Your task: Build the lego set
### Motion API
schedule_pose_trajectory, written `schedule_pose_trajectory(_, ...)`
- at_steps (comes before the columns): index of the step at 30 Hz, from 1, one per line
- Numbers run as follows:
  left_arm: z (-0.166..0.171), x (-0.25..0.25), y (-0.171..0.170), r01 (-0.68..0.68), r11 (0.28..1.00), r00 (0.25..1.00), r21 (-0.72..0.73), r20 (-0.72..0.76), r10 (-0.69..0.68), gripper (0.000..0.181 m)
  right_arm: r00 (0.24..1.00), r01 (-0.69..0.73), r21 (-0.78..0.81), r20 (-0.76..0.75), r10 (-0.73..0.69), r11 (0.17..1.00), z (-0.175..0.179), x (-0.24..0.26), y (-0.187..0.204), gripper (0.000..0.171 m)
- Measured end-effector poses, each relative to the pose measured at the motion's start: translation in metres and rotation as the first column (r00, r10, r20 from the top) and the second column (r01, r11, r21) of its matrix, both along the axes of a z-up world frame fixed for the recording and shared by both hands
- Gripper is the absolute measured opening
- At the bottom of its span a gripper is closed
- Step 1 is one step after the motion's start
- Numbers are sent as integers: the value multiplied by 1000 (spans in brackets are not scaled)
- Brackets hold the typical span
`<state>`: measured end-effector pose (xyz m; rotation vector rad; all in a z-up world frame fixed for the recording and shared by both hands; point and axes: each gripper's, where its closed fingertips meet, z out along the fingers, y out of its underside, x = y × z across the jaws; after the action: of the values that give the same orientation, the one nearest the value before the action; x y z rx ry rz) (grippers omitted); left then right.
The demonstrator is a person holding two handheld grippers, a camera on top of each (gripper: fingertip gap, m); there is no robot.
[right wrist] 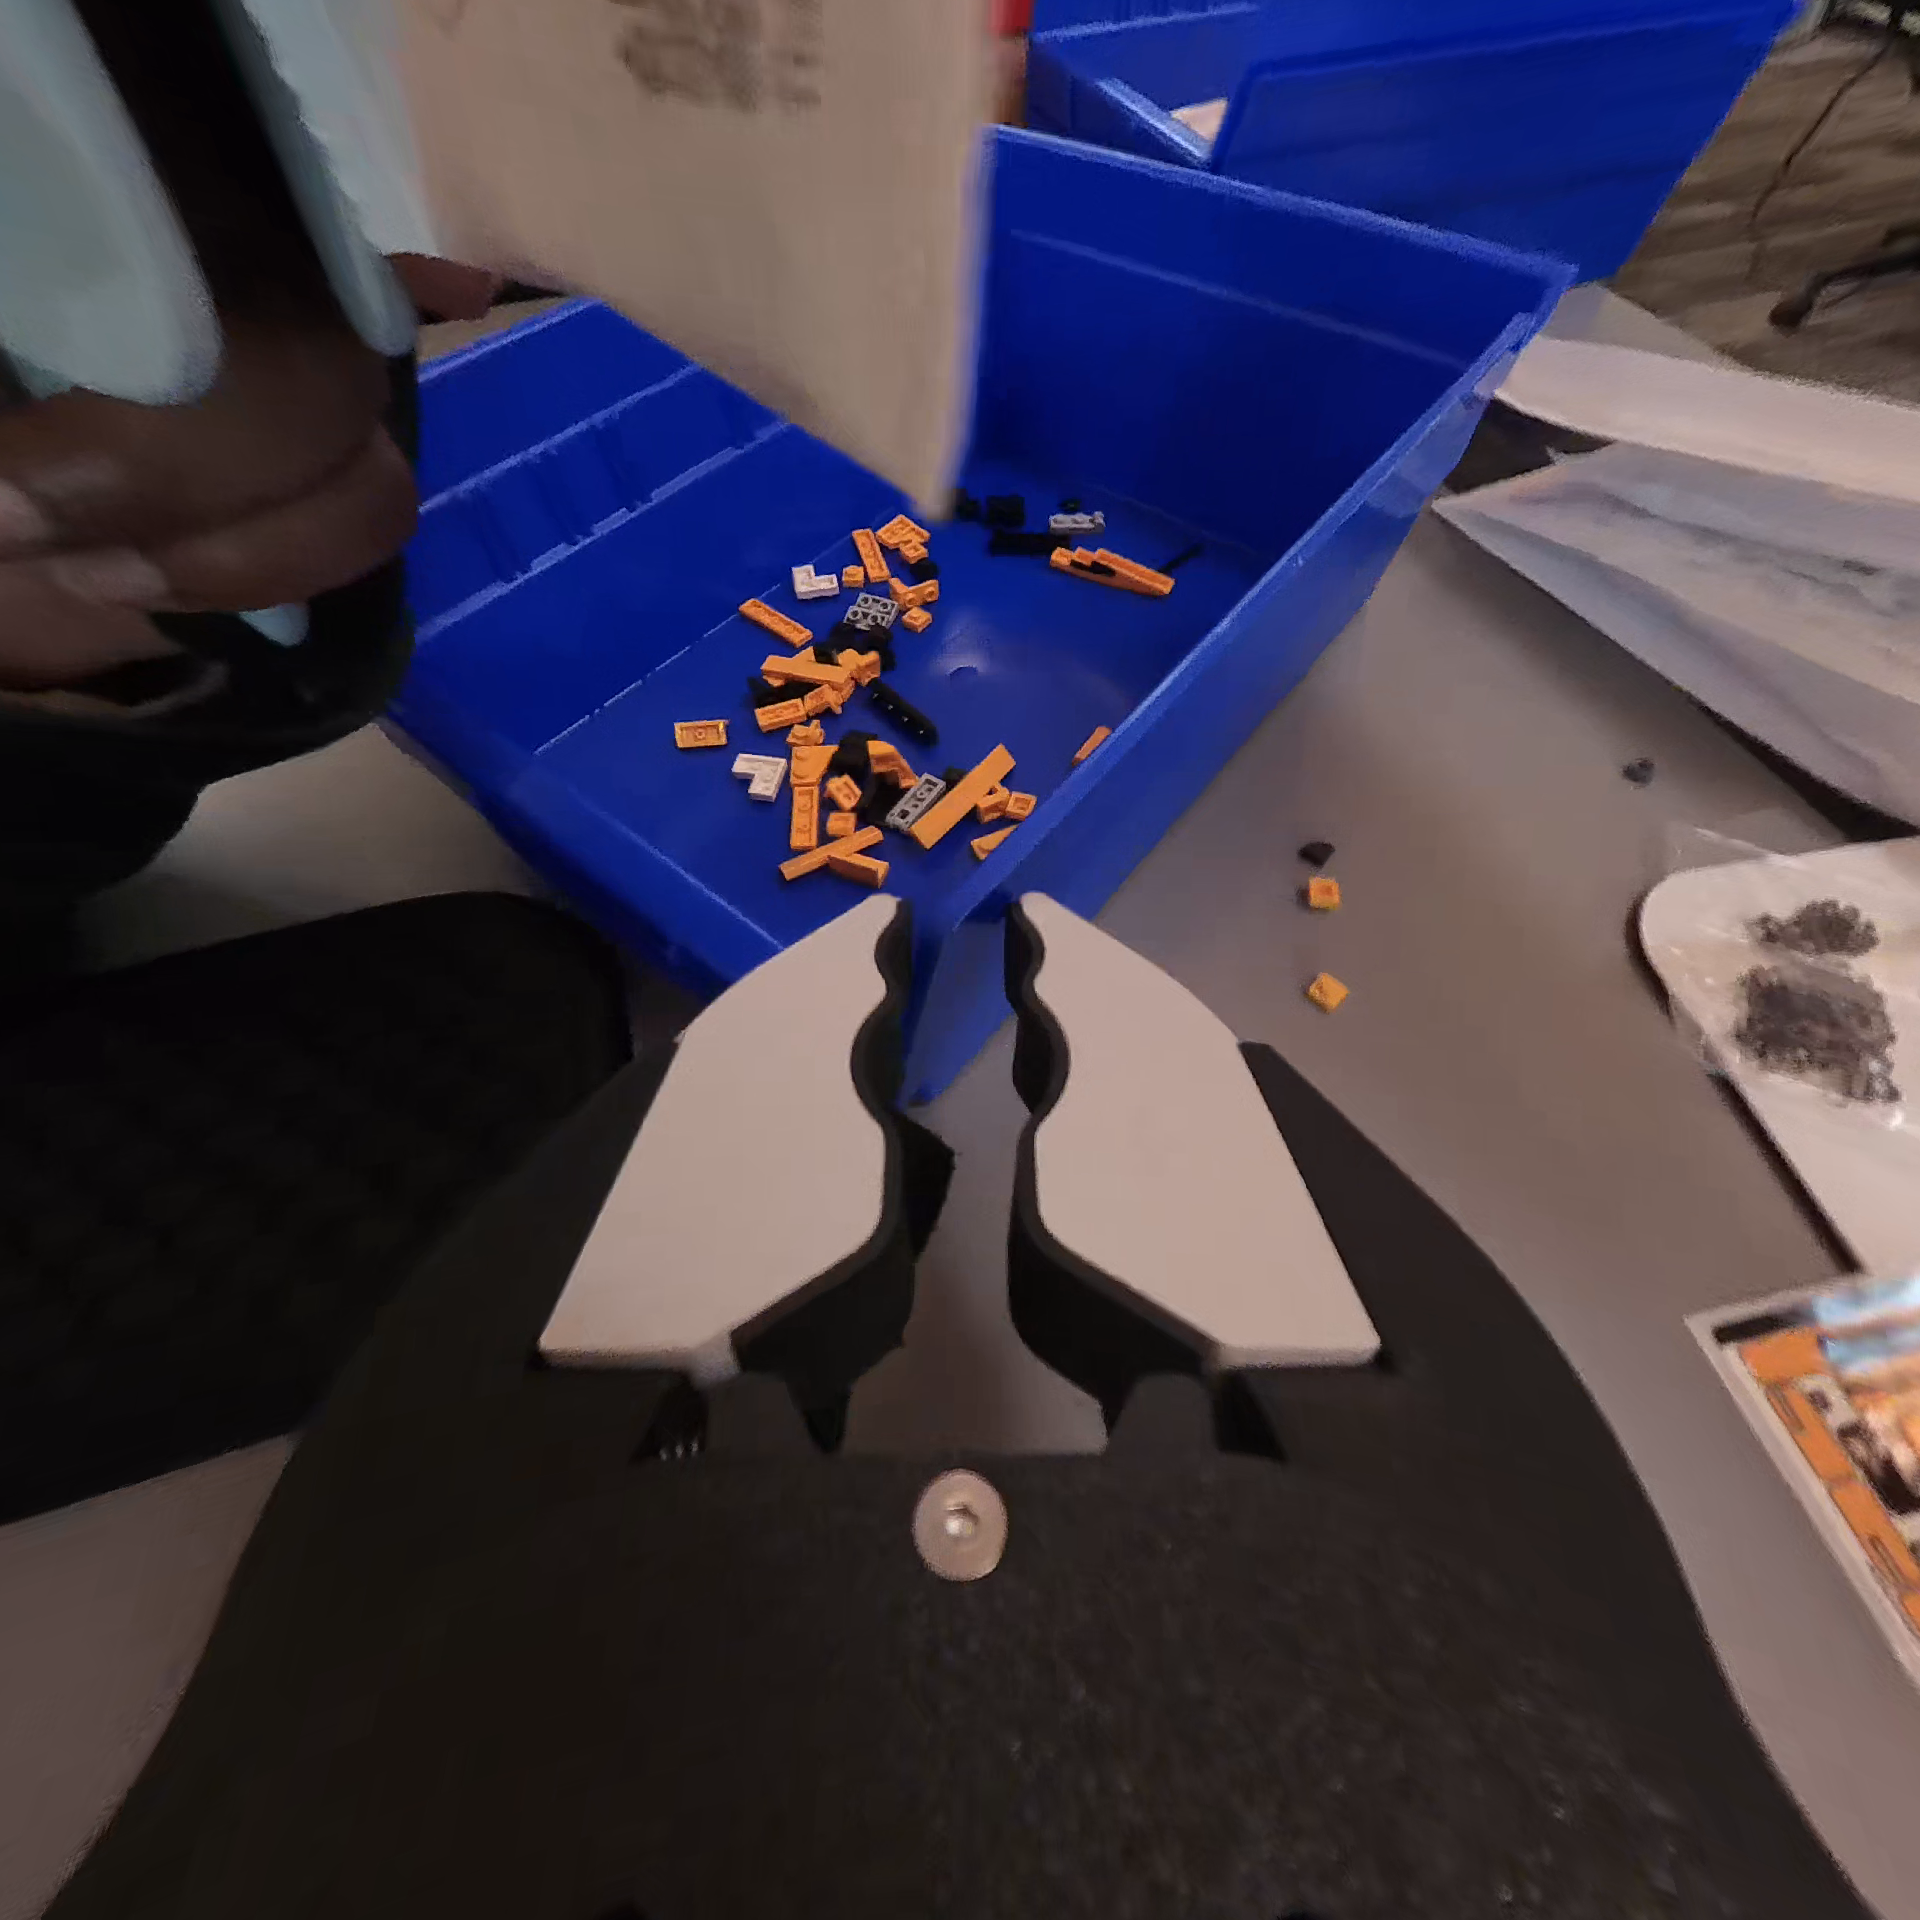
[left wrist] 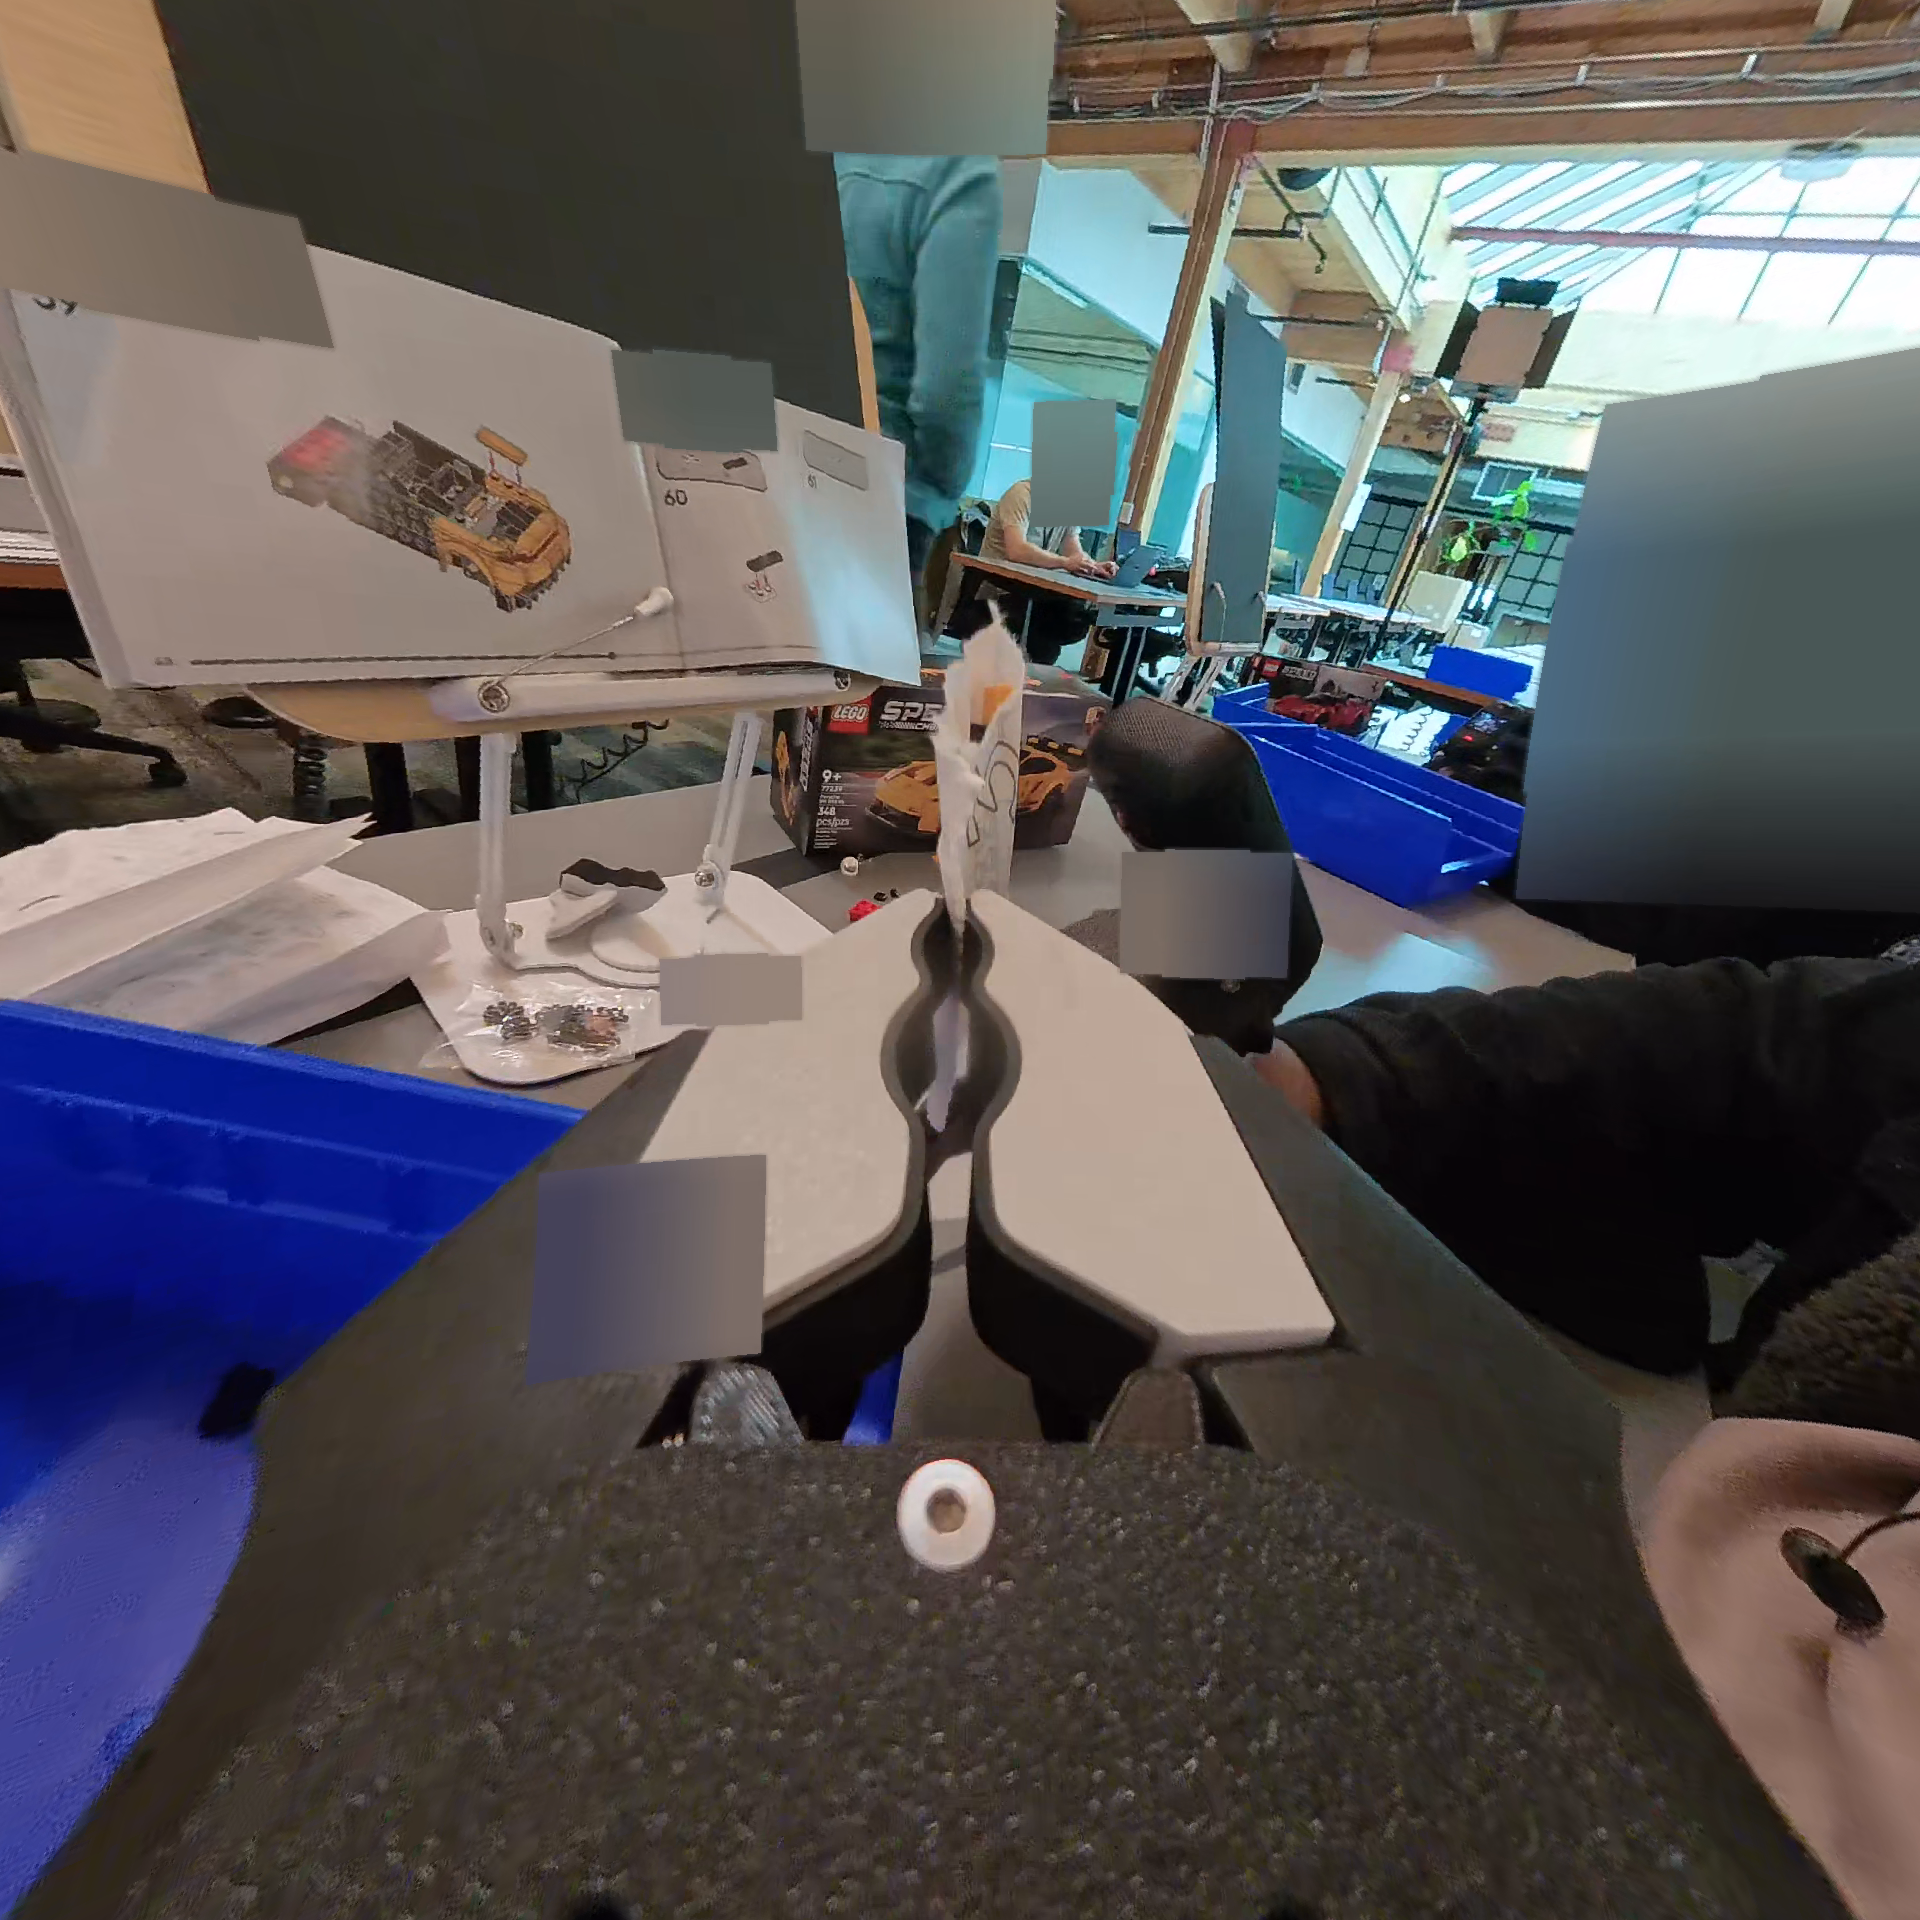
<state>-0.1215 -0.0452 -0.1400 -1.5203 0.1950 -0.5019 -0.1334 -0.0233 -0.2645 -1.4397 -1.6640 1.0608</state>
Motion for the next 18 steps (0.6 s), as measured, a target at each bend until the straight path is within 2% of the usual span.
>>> schedule_pose_trajectory(3,0,3,3,0,1000,1000,-1,-4,0,0,997,-66,38,-33,67,997,0,-12,-13,17)
schedule_pose_trajectory(7,-3,6,5,-7,1000,1000,-5,-15,7,0,993,-92,-12,-72,91,996,2,-28,-17,16)
schedule_pose_trajectory(9,-6,8,7,-1,1000,1000,-15,-11,1,0,988,-115,-61,-106,108,991,11,-20,-14,24)
schedule_pose_trajectory(12,-15,14,14,25,998,1000,-53,8,-24,0,987,-92,-20,-134,88,996,22,7,3,29)
schedule_pose_trajectory(15,-24,26,20,82,990,994,-118,77,-73,0,973,-7,123,-227,35,992,39,42,24,29)
schedule_pose_trajectory(18,-33,45,26,227,953,949,-201,266,-170,0,941,115,427,-335,39,897,58,80,41,29)
